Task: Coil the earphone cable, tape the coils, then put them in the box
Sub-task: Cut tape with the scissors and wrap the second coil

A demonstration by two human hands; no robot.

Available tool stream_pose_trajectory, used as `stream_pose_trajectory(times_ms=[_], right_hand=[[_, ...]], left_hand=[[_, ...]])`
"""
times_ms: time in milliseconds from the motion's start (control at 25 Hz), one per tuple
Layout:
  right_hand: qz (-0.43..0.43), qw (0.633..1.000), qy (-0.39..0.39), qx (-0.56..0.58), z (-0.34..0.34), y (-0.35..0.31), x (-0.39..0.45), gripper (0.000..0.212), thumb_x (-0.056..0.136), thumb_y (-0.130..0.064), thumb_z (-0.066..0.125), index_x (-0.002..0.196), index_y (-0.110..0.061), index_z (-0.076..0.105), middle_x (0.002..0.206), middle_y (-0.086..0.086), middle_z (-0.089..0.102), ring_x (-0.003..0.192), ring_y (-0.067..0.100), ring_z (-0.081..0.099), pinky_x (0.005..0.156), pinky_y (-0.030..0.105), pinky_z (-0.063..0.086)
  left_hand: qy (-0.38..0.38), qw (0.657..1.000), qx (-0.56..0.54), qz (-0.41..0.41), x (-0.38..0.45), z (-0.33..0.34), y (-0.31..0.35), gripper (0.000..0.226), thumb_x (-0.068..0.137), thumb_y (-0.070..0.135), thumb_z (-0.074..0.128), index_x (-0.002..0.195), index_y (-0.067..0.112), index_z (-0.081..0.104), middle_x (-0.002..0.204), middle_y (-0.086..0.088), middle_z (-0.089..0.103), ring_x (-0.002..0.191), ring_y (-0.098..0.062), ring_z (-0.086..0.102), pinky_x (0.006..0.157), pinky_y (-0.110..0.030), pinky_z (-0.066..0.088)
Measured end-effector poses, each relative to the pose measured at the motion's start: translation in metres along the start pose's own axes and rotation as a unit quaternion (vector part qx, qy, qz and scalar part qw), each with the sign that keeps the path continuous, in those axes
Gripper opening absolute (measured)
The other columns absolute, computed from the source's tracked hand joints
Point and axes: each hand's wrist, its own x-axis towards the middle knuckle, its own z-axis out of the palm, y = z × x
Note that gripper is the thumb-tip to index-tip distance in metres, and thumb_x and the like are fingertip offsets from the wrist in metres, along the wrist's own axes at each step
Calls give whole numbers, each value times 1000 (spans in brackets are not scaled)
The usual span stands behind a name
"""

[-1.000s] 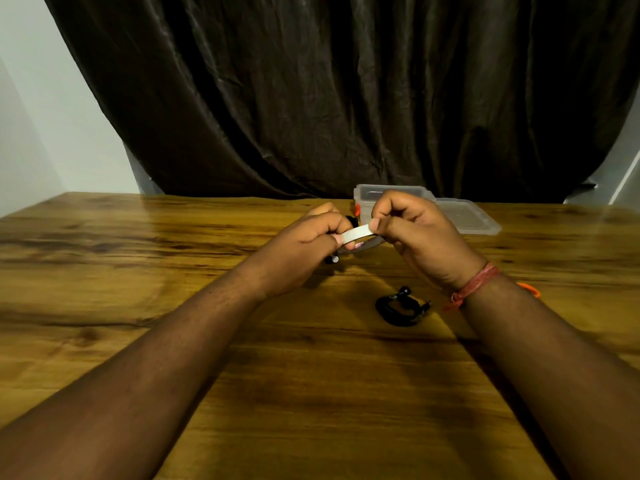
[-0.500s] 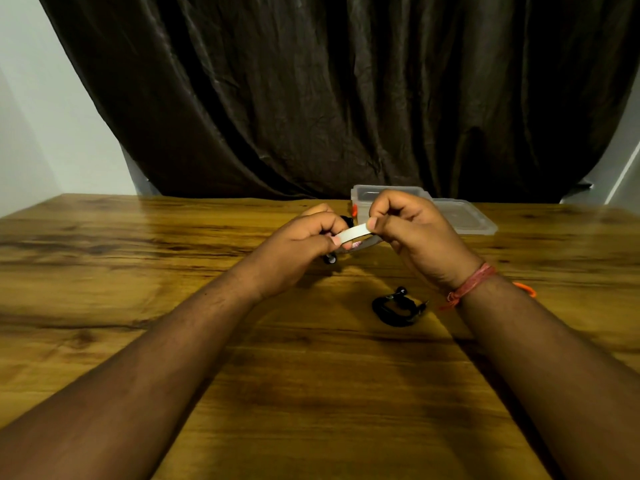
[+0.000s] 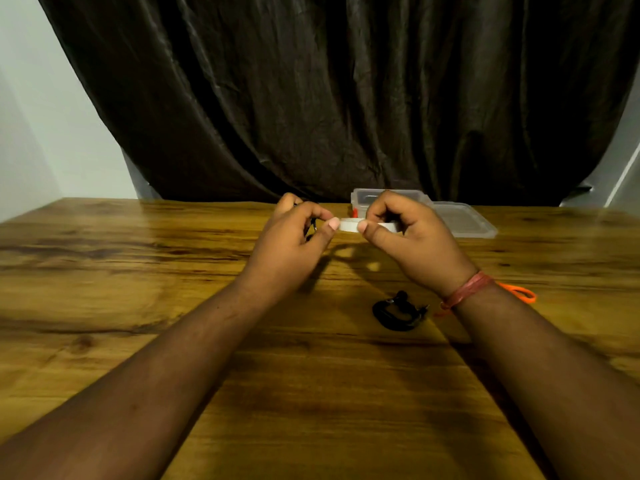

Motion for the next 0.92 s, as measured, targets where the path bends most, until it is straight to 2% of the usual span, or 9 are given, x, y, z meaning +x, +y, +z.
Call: stream_pose_trajectory(times_ms=[160, 360, 560, 720, 920], right_hand=[[-12, 998, 15, -60, 3, 0, -1, 11, 88, -22, 64, 80, -17, 58, 74, -9, 54, 71, 5, 51, 62, 24, 40], [-16, 996, 13, -84, 3, 0, -1, 12, 90, -21, 64, 80, -18, 57, 77, -4, 56, 73, 14, 53, 63, 36, 44], [-24, 995, -2, -92, 3, 0, -1, 12, 90, -22, 64, 80, -18, 58, 79, -5, 56, 75, 11, 52, 63, 29, 42], [-29, 995, -6, -95, 2, 1, 0, 12, 89, -23, 64, 79, -19, 57, 78, -5, 55, 75, 9, 51, 62, 23, 38], [-35, 994, -13, -100, 3, 0, 0, 13, 87, -22, 64, 79, -14, 57, 77, 0, 57, 73, 12, 51, 61, 26, 39]], left_hand=[[10, 1000, 0, 12, -2, 3, 1, 18, 93, 34, 59, 104, 22, 66, 94, 5, 45, 84, -8, 47, 73, -30, 46], [14, 1000, -11, 21, -2, 5, 2, 11, 91, 28, 63, 98, 21, 67, 89, 11, 42, 81, -9, 47, 72, -31, 47], [9, 999, -38, 6, -1, 2, 0, 2, 91, 26, 64, 90, 27, 65, 89, 13, 45, 84, -8, 51, 76, -32, 50], [-5, 1000, -29, 8, 1, 0, -1, 3, 90, 25, 64, 88, 27, 65, 87, 10, 46, 79, -9, 49, 72, -29, 47], [-15, 1000, 14, 16, 2, 0, 1, 2, 88, 22, 61, 88, 20, 63, 88, 7, 45, 80, -10, 48, 71, -30, 47]])
